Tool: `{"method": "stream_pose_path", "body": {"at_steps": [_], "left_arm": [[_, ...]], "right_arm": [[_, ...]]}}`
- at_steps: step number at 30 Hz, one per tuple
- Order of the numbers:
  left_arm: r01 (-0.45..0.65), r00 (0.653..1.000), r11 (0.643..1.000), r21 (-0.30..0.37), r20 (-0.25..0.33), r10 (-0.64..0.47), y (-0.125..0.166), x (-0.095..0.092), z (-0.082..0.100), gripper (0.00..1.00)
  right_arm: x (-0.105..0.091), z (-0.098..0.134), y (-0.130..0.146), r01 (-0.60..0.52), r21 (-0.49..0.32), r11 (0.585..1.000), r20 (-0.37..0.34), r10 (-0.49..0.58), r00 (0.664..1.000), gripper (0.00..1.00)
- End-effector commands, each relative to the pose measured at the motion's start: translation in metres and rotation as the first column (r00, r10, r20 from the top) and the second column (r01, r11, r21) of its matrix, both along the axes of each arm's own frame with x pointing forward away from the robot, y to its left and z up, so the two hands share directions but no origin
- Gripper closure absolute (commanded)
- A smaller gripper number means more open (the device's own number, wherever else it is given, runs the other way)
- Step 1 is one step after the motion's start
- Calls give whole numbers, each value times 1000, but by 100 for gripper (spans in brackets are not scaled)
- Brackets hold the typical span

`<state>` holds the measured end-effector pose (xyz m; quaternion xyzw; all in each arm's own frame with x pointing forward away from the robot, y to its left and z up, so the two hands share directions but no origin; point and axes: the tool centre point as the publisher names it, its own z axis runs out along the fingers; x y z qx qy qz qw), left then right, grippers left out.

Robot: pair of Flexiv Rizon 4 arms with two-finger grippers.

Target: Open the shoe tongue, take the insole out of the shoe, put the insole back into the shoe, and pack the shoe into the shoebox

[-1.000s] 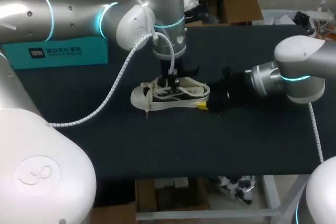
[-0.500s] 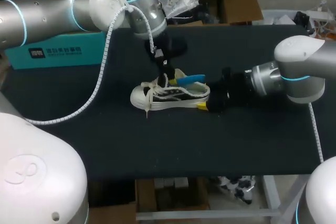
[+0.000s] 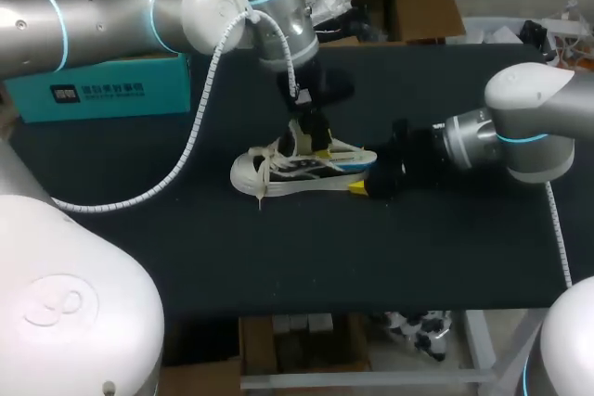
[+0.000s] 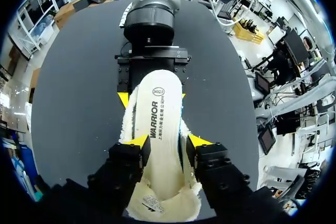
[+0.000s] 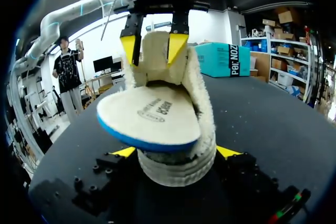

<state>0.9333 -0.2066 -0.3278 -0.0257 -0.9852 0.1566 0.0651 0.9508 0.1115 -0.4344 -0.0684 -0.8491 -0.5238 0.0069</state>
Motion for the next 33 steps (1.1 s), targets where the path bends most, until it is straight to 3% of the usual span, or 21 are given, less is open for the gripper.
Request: {"method": "stream_pose_path", "body": {"at_steps": [1,13,24,28,33], "left_arm": [[-4,1000,1000,8,21,4,-7,-10,1,44],[-25,990,1000,14,142,23,-27,-32,0,35],[-92,969,996,7,231,87,-35,-23,-23,41],[-90,967,996,16,242,83,-39,-15,-29,31],[-101,959,995,21,267,92,-47,-7,-32,41]], "right_arm": [[2,-10,2,-4,2,1000,-2,4,1000,100],[2,-10,2,-4,2,1000,-2,4,1000,100],[2,-10,2,-4,2,1000,-2,4,1000,100],[2,-10,2,-4,2,1000,-2,4,1000,100],[2,-10,2,-4,2,1000,-2,4,1000,100]]}}
